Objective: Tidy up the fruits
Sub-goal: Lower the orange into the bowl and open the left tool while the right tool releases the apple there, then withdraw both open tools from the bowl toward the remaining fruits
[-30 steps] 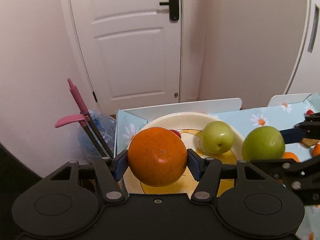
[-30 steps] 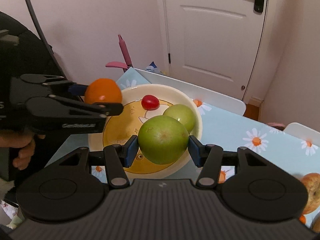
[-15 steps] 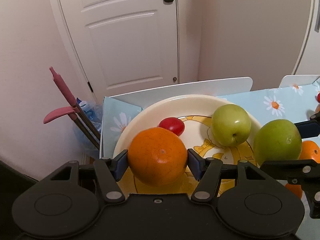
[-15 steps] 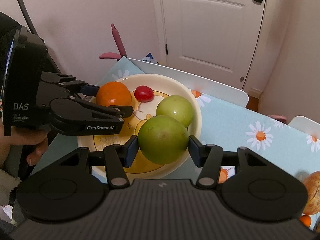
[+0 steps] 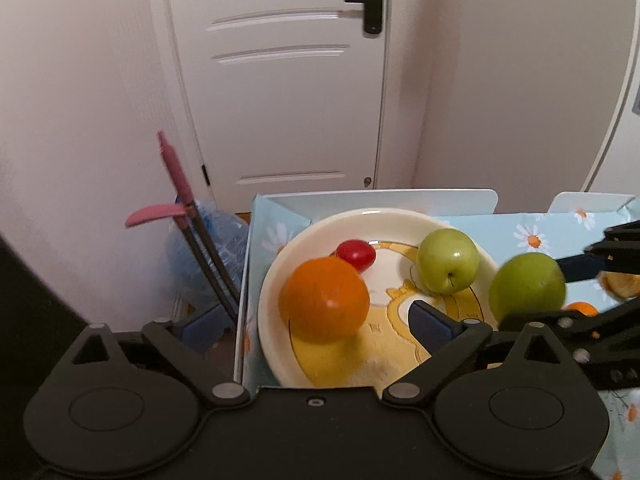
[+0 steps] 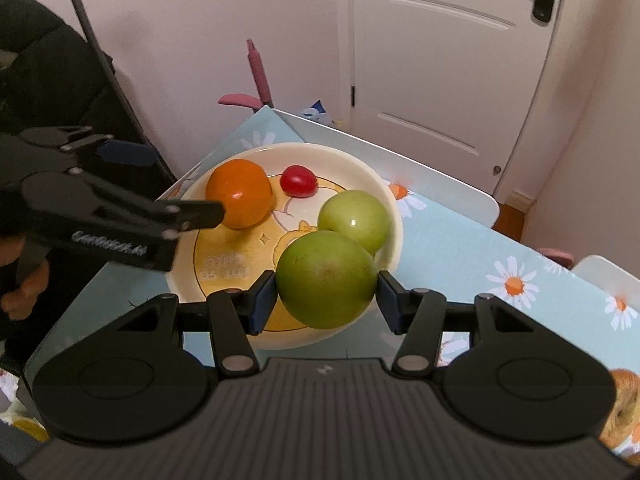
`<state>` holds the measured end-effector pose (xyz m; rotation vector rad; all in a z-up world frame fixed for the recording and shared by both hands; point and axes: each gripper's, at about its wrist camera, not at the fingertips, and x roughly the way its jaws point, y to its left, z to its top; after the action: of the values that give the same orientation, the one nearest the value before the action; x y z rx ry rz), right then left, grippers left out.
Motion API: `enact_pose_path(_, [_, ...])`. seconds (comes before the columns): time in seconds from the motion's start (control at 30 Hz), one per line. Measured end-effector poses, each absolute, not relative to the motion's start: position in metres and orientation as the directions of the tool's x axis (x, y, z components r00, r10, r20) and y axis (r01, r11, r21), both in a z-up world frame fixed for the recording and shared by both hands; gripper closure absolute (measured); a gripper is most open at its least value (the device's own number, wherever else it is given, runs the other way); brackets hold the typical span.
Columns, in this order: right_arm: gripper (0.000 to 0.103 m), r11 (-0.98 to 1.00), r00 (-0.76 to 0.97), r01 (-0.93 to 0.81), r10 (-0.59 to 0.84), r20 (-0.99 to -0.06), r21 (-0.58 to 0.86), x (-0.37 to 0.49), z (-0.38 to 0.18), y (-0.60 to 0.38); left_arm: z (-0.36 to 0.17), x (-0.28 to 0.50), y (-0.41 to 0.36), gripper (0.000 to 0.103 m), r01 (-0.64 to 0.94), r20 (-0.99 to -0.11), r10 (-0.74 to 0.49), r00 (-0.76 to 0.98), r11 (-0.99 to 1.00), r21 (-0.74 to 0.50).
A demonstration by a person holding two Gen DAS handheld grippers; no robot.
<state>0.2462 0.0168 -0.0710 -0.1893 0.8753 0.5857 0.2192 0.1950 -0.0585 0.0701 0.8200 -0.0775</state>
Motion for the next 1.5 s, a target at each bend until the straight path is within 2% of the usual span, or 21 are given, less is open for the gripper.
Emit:
enact_pose_path(0.33, [0.034, 0.762, 0.464, -0.647, 0.422, -0.779, 0.027, 0.253, -0.096, 0.039, -0.053, 0.19, 0.202, 0.003, 0.023, -0.73, -0.002, 0.684, 1.0, 0.019])
enact_pose_path(0.6, [0.033, 0.763, 0.447, -0.644, 0.435, -0.781, 0.057, 0.256, -0.105, 0.043, -0.056, 0.179, 0.207, 0.003, -0.012, -0.726, 0.016, 0.687, 1.0, 0.01])
enact_pose_path(0.63, [0.03, 0.766, 0.451, -0.64, 0.434, -0.78, 0.056, 0.256, -0.105, 0.043, -0.057, 0.178, 0.207, 0.003, -0.015, -0.726, 0.016, 0.687, 1.0, 0.008])
enact_pose_path(0.7, [0.007, 0.763, 0.466, -0.645, 0.44, -0.768, 0.046, 0.253, -0.101, 0.04, -0.056, 0.176, 0.205, 0.003, -0.016, -0.726, 0.016, 0.688, 1.0, 0.007])
enact_pose_path(0.77, [0.0, 0.767, 0.502, -0.642, 0.438, -0.746, 0.018, 0.248, -0.095, 0.039, -0.056, 0.174, 0.204, 0.003, -0.015, -0.723, 0.019, 0.69, 1.0, 0.011])
enact_pose_path(0.9, [0.0, 0.779, 0.536, -0.627, 0.417, -0.734, -0.015, 0.237, -0.088, 0.032, -0.053, 0.169, 0.199, 0.003, -0.001, -0.721, 0.017, 0.693, 1.0, 0.023])
enact_pose_path(1.5, [0.0, 0.893, 0.645, -0.449, 0.344, -0.683, 0.026, 0.181, -0.041, -0.027, -0.015, 0.147, 0.168, 0.003, 0.106, -0.632, -0.065, 0.772, 0.994, 0.028])
